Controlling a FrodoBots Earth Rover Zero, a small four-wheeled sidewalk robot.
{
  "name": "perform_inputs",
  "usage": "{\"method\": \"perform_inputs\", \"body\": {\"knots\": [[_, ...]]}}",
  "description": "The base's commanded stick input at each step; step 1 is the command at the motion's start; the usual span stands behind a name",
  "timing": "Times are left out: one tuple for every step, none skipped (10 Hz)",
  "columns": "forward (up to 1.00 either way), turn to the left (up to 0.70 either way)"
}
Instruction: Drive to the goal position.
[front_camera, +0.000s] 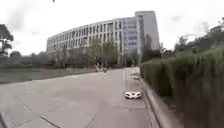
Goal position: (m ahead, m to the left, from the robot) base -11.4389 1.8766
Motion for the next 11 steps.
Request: {"method": "perform_inputs", "body": {"knots": [[0.00, 0.70], [0.00, 0.70], [0.00, 0.70], [0.00, 0.70], [0.00, 0.70], [0.00, 0.70], [0.00, 0.70], [0.00, 0.70], [0.00, 0.70], [0.00, 0.70], [0.00, 0.70]]}}
